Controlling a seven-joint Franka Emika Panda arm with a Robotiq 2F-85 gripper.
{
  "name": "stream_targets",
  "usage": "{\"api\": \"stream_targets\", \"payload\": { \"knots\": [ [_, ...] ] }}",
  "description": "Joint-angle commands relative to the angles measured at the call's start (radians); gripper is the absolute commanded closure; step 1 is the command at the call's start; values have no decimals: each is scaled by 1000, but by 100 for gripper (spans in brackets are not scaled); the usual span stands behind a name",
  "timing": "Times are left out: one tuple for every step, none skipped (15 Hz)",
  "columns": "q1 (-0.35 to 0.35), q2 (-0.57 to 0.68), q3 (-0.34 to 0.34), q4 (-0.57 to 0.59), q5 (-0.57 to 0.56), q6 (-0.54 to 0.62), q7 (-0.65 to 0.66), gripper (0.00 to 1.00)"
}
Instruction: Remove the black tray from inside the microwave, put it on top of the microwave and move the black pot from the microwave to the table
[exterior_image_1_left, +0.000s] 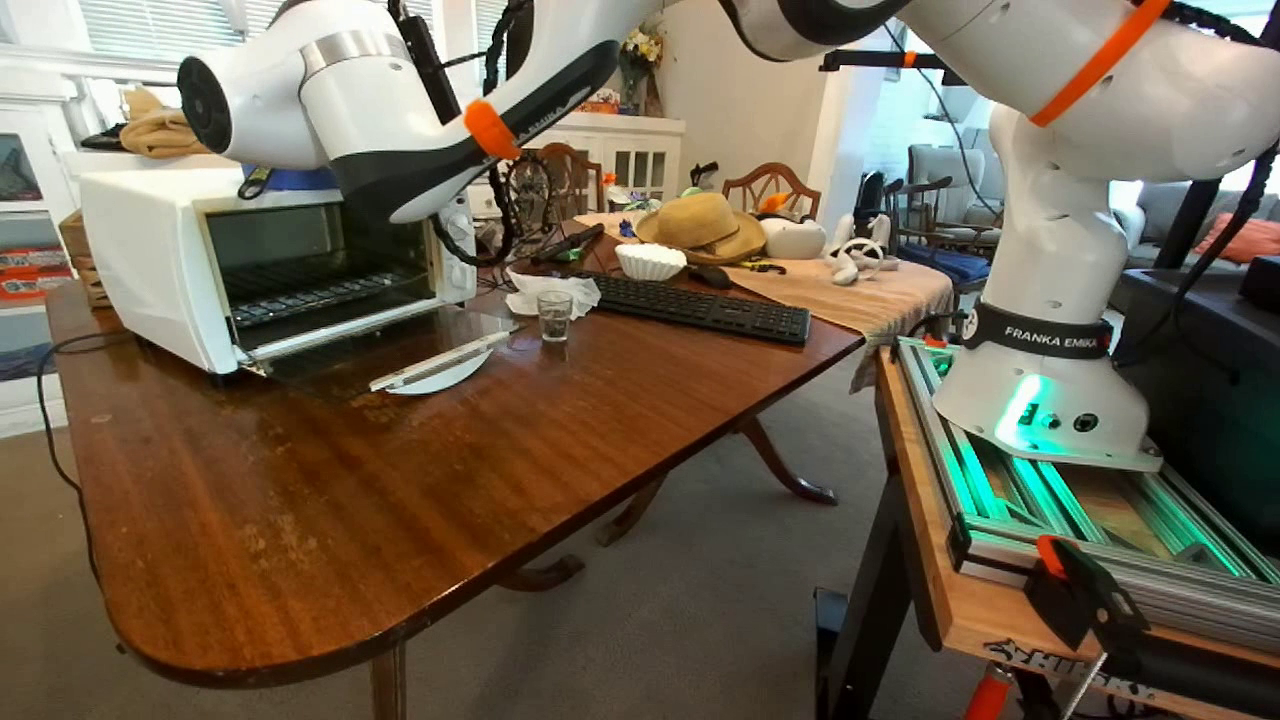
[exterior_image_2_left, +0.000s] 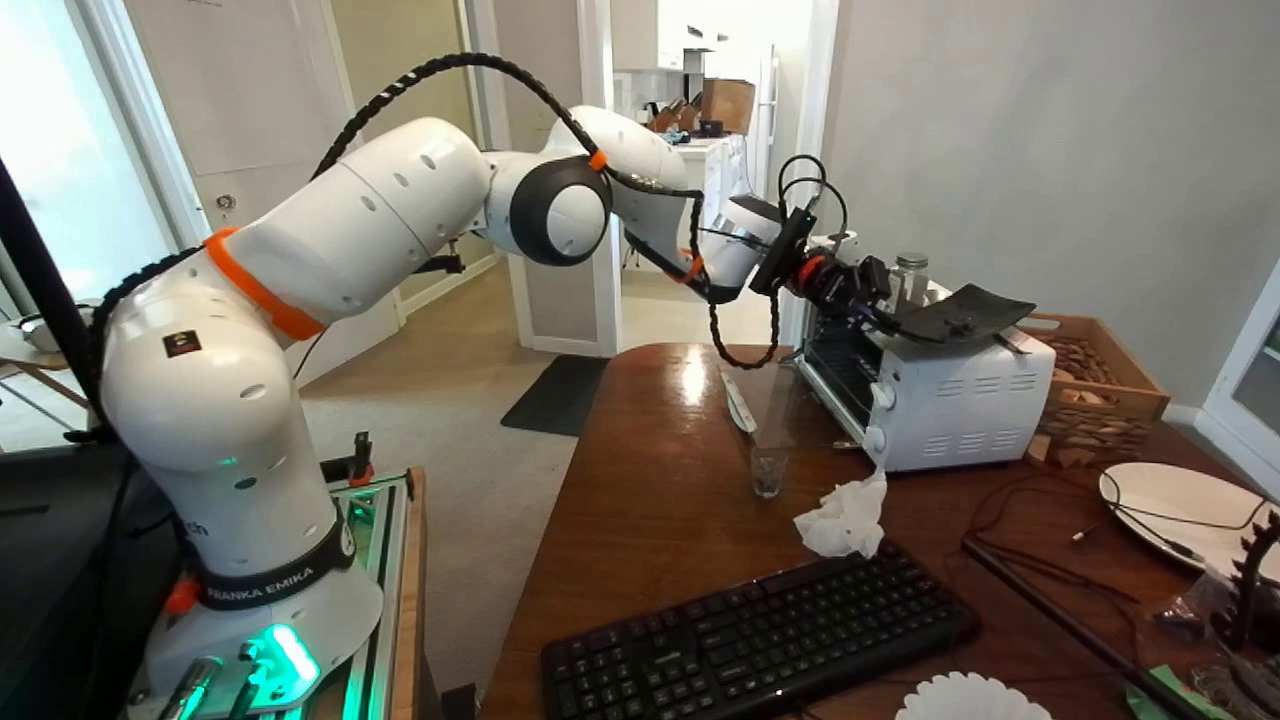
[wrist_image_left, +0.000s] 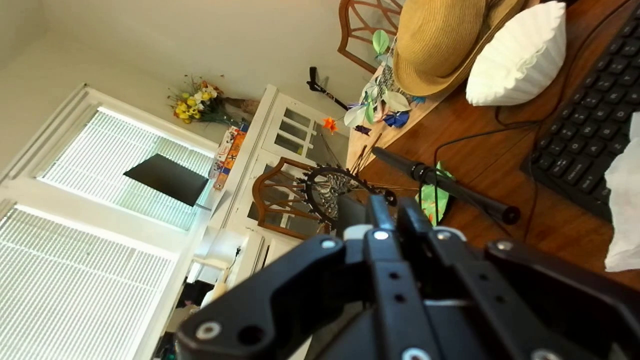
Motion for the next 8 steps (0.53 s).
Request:
{"api": "stream_targets", "payload": {
  "knots": [
    [20, 57, -21, 88, -17, -20, -45, 97],
    [22, 62, -24, 95, -16, -19, -50, 97],
    [25, 67, -26, 104, -16, -19, -55, 97],
    [28, 73, -28, 113, -16, -18, -58, 97],
    [29, 78, -30, 119, -15, -17, -61, 97],
    [31, 82, -33, 128, -14, -16, -65, 97],
    [33, 88, -35, 136, -14, -16, -70, 97],
    [35, 92, -37, 142, -12, -15, -73, 97]
  ]
}}
